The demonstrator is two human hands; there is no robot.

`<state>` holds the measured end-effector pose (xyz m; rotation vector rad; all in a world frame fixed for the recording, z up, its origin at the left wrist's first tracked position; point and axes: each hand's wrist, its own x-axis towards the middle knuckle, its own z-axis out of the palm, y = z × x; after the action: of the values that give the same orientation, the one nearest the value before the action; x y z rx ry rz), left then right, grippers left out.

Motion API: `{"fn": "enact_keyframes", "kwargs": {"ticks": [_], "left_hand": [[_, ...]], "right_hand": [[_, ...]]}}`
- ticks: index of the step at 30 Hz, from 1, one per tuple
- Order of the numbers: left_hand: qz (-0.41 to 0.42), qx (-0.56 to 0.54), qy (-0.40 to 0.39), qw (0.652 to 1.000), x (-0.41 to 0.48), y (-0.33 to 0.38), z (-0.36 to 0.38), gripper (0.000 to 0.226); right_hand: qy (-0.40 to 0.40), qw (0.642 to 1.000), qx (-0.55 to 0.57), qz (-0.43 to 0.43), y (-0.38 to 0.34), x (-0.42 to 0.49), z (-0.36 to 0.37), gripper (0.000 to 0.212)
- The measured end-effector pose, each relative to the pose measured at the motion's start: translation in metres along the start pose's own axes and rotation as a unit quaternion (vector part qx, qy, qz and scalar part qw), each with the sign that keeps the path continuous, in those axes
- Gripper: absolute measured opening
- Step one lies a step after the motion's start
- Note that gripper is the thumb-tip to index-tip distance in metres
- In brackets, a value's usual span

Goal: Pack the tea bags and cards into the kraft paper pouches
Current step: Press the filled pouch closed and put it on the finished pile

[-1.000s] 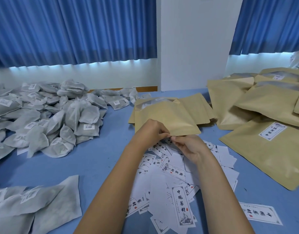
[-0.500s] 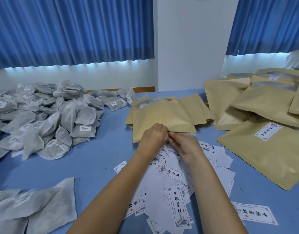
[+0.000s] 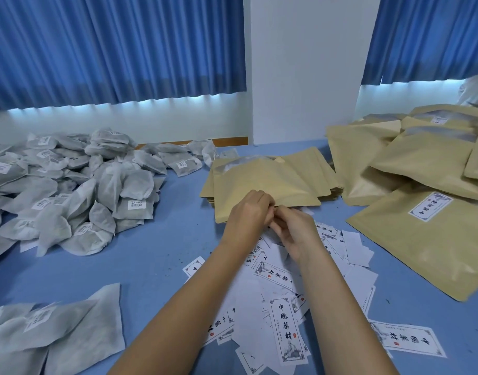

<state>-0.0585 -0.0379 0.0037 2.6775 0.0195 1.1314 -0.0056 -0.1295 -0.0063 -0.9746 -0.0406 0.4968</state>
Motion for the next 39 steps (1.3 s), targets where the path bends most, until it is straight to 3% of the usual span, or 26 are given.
{"fn": "enact_keyframes", "kwargs": {"ticks": [4,12,18,21,27,33,39], "left_hand": [[-0.001,0.01,-0.016,1.0,-0.002,-0.003,0.002,0.013],[-0.007,-0.03,0.065,0.997,-0.012,0.0,0.002,0.006],[-0.007,-0.027,0.11,0.994,-0.018,0.004,0.004,0.009],[-0.005,-0.022,0.118,0.993,-0.02,0.002,0.005,0.01],[-0.015,-0.058,0.12,0.991,-0.023,-0.004,0.004,0.006],[0.006,-0.05,0.121,0.991,-0.024,-0.001,0.005,0.007],[-0.006,-0.062,0.113,0.992,-0.026,-0.004,0.004,0.007]], "right_hand": [[0.02,0.999,0.023,0.014,0.001,0.001,0.001,0.012],[0.023,0.999,0.029,-0.008,0.004,-0.004,0.004,0.025],[0.071,0.994,-0.078,-0.023,0.005,-0.005,0.007,0.027],[0.06,0.995,-0.078,-0.008,0.007,-0.005,0.007,0.026],[-0.013,0.999,0.031,-0.017,0.007,-0.01,0.011,0.018],[0.048,0.997,-0.055,-0.037,0.01,-0.007,0.012,0.033],[0.004,0.999,-0.035,-0.008,0.009,-0.003,0.009,0.031]]}}
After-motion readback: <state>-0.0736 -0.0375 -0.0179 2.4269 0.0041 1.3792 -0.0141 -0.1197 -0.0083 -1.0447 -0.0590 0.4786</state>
